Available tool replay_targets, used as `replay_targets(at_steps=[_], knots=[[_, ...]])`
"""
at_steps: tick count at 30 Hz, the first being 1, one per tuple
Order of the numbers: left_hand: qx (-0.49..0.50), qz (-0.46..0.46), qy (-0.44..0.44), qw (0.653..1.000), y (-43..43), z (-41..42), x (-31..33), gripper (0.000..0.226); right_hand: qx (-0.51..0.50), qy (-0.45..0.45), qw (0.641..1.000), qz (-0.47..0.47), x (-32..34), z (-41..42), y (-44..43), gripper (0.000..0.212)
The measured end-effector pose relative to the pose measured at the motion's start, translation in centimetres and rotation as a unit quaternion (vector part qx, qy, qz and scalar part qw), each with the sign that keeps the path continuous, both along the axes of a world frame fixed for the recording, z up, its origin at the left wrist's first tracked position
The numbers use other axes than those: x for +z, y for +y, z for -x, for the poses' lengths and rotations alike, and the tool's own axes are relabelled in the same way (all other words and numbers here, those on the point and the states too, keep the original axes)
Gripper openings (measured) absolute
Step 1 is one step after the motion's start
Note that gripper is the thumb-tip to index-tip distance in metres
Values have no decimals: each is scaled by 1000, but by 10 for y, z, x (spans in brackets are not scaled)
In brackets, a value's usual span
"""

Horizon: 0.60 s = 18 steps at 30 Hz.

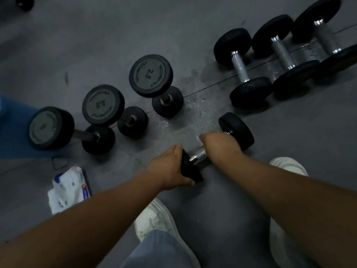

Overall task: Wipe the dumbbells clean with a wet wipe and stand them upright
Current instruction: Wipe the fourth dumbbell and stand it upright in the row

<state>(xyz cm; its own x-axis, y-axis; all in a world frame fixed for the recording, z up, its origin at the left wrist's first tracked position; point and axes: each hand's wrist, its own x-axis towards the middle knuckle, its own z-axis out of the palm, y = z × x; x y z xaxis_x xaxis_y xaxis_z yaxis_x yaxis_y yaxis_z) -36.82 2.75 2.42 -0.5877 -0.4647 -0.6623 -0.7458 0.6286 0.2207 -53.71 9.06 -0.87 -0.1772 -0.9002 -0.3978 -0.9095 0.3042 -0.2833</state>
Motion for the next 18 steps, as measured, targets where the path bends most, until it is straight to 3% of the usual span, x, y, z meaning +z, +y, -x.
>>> replay_targets(at_steps=[4,8,12,15,18], knots=[[-15,5,37,999,18,-9,-10,123,105,-60,992,-34,12,-37,23,18],[30,-28,70,997,32,-14,-17,131,-27,-26,998,-41,16,-9,39,16],[94,-40,151,983,62,-23,-19,127,44,-43,994,-86,19,-29,58,22],[122,-53,164,977,69,-33,-25,130,-43,-15,988,-146,17,-16,48,17],[148,-79,181,969,75,-36,-32,130,5,-10,997,-77,17,-41,68,18]])
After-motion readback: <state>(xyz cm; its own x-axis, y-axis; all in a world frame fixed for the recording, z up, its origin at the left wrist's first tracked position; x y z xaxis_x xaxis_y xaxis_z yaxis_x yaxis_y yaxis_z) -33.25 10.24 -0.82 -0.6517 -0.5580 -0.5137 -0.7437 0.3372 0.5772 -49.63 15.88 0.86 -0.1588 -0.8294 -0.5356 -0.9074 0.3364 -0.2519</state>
